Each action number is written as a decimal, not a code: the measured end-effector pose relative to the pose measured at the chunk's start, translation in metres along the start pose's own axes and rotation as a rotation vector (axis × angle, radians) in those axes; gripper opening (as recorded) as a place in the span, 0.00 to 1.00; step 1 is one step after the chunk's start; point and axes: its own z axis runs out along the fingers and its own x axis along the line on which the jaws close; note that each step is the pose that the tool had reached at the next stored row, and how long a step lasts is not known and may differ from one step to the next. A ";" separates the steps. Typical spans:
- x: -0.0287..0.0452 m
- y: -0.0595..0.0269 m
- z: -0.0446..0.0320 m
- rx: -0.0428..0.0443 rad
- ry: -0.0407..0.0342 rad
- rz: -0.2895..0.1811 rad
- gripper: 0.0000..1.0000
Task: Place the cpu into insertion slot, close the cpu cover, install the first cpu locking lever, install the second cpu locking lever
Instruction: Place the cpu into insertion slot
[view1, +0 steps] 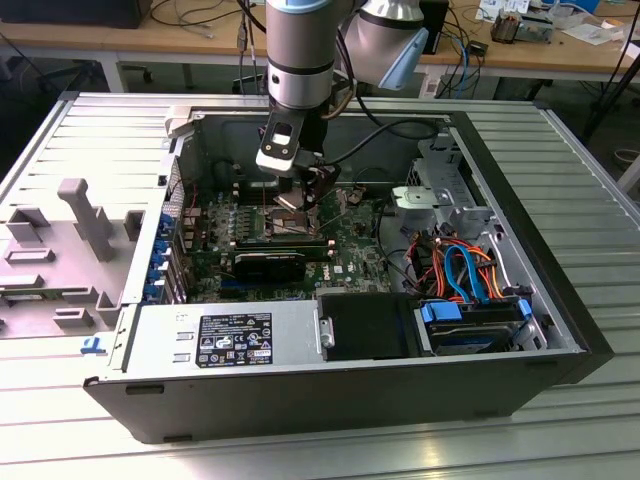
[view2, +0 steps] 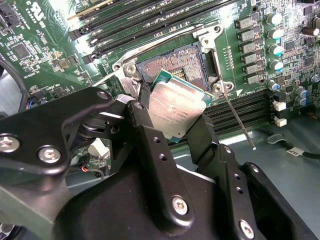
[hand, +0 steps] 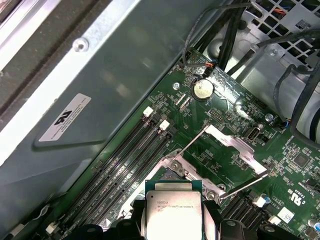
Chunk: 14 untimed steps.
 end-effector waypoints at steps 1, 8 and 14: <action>0.0000 0.0000 0.0000 0.0000 0.0000 0.001 0.54; 0.0000 0.0000 0.0003 -0.0001 -0.0002 0.005 0.54; 0.0000 0.0000 0.0004 -0.0001 -0.0002 0.009 0.54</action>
